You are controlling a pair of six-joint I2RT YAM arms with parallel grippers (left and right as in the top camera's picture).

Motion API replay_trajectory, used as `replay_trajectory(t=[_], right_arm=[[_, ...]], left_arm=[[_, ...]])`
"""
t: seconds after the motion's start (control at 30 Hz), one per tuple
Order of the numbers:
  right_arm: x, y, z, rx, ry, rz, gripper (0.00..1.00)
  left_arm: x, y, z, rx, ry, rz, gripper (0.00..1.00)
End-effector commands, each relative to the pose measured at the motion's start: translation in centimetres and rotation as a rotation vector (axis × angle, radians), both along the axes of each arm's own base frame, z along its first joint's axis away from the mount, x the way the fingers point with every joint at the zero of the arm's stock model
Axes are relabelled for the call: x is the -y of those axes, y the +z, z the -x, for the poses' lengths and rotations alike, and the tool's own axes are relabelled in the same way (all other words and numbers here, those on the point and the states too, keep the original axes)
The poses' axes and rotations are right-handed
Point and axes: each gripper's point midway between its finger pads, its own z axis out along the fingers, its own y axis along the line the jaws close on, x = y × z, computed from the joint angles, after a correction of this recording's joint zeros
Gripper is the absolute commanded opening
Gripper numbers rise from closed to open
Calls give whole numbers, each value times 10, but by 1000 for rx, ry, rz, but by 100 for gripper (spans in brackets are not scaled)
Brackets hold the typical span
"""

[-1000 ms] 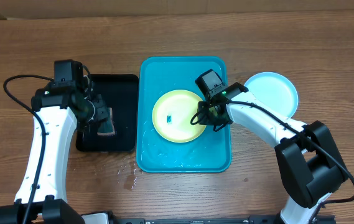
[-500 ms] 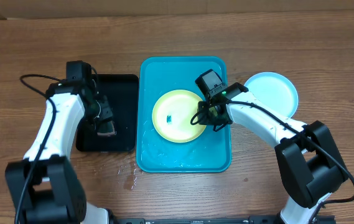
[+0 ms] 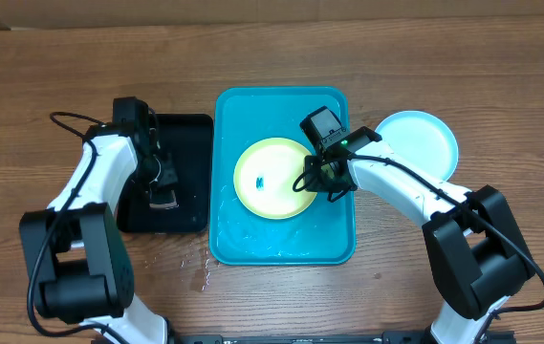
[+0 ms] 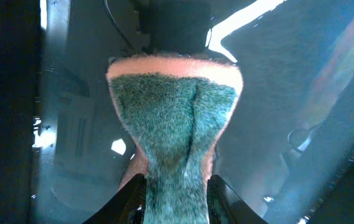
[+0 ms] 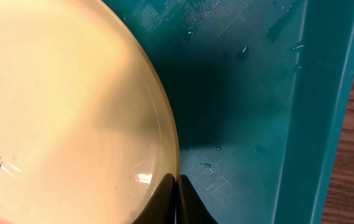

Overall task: Clean dirty plates on tray and stack at the side
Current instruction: 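Lower the left gripper into the black tray and grasp the sponge, then lift the sponge with the left gripper above the black tray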

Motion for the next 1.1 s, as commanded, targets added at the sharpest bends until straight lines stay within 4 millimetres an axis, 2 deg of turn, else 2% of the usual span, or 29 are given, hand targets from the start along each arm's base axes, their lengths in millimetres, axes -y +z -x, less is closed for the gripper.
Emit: replay_trajectory(t=[0.0, 0.33, 0.47, 0.57, 0.63, 0.87, 1.0, 1.07], right_arm=[[-5, 8, -6, 25, 11, -14, 4], [-4, 8, -6, 26, 10, -12, 4], [-5, 8, -6, 26, 11, -13, 4], [-5, 8, -6, 27, 11, -13, 4], [-5, 8, -6, 27, 11, -13, 4], [-5, 7, -6, 26, 11, -13, 6], [-5, 7, -6, 25, 11, -12, 19], [-5, 7, -6, 25, 11, -12, 30]], left_arm=[[1, -13, 6, -48, -31, -9, 31], [1, -15, 11, -67, -31, -7, 16], [2, -16, 10, -64, -31, -7, 4], [9, -14, 5, -46, -91, 37, 4], [18, -5, 0, -30, -142, 84, 4], [16, 51, -28, 102, -153, 67, 4], [18, 85, -33, 197, -163, 52, 4], [22, 98, -33, 234, -173, 51, 4]])
